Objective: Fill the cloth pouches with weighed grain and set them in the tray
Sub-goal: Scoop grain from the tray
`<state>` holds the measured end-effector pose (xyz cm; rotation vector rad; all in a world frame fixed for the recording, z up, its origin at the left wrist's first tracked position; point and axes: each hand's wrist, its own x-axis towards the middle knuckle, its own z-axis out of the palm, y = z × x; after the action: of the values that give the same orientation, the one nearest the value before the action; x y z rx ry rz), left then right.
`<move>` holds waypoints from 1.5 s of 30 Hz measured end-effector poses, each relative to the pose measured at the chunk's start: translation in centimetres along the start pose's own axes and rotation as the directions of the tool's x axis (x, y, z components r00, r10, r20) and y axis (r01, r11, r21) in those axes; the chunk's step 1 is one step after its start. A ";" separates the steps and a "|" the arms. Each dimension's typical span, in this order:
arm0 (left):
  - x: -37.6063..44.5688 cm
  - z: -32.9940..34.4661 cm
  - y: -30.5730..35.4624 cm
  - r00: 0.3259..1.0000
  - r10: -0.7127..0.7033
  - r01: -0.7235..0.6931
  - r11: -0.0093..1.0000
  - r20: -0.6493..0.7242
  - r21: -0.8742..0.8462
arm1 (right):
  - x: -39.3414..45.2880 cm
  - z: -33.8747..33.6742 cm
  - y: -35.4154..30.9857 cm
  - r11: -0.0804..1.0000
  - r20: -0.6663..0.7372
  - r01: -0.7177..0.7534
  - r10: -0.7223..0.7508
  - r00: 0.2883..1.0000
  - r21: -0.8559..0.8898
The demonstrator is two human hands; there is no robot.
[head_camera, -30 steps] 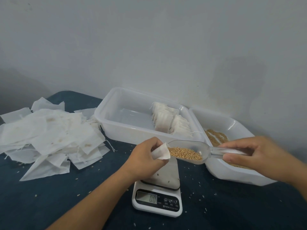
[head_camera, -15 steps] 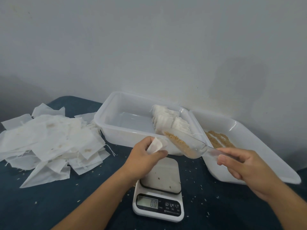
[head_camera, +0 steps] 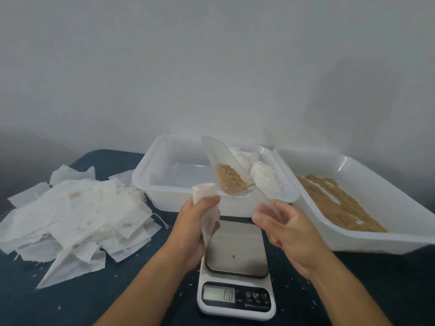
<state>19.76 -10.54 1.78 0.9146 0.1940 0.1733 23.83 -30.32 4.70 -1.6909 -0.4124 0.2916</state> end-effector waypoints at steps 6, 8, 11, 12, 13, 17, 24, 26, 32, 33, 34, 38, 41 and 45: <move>1.1 -0.9 0.4 0.961 0.149 -0.157 0.988 -0.232 -0.014 | -0.7 2.9 1.8 0.997 0.047 -0.076 0.077 0.996 -0.028; 1.1 -0.9 0.5 0.956 0.176 -0.180 0.984 -0.234 0.001 | -0.9 3.7 2.0 0.996 0.022 -0.084 0.085 0.996 -0.024; 1.1 -0.7 0.4 0.937 0.212 -0.220 0.976 -0.279 0.003 | -1.4 5.2 2.3 0.997 0.001 -0.081 0.081 0.997 -0.017; 1.2 -0.7 0.4 0.926 0.228 -0.240 0.971 -0.301 -0.001 | -1.6 5.7 2.4 0.997 -0.007 -0.075 0.075 0.997 -0.033; 1.2 -0.7 0.4 0.913 0.245 -0.260 0.965 -0.326 -0.003 | -1.7 6.3 2.6 0.996 -0.015 -0.069 0.068 0.998 -0.064; 1.4 -0.8 0.6 0.858 0.305 -0.329 0.944 -0.412 0.015 | -1.9 8.0 3.4 0.988 -0.053 -0.060 0.053 0.997 -0.141; 1.3 -0.9 0.6 0.856 0.317 -0.343 0.939 -0.408 0.010 | -1.5 6.4 4.3 0.977 -0.173 -0.061 0.025 0.985 -0.204; 1.1 -0.9 0.5 0.868 0.310 -0.337 0.941 -0.388 -0.003 | -1.7 4.6 4.5 0.971 -0.208 -0.065 0.016 0.978 -0.228; 0.8 -0.4 0.0 0.933 0.247 -0.253 0.967 -0.262 0.013 | -2.9 -0.7 4.6 0.889 -0.343 -0.108 -0.058 0.937 -0.445; 0.7 -0.3 0.0 0.951 0.216 -0.219 0.976 -0.222 0.011 | -3.0 -1.2 4.4 0.887 -0.339 -0.094 -0.073 0.938 -0.452; 0.6 -0.2 -0.1 0.970 0.171 -0.173 0.985 -0.170 0.004 | -3.0 -1.5 4.2 0.890 -0.326 -0.074 -0.086 0.941 -0.449; -0.3 0.0 0.0 0.992 -0.086 0.089 0.996 0.090 -0.030 | -1.9 -1.6 2.6 0.937 -0.250 0.021 -0.115 0.962 -0.349; -0.7 0.1 0.0 0.938 -0.184 0.194 0.981 0.296 -0.007 | -0.3 -0.6 1.2 0.964 -0.163 0.092 -0.136 0.977 -0.250; -0.9 0.0 -0.1 0.884 -0.242 0.242 0.969 0.401 0.052 | 1.4 0.7 -0.1 0.957 0.023 0.197 -0.196 0.980 -0.211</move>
<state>18.91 -10.76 1.81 0.8985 -0.0795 -0.2504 24.78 -29.09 4.75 -1.8415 -0.6271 0.1050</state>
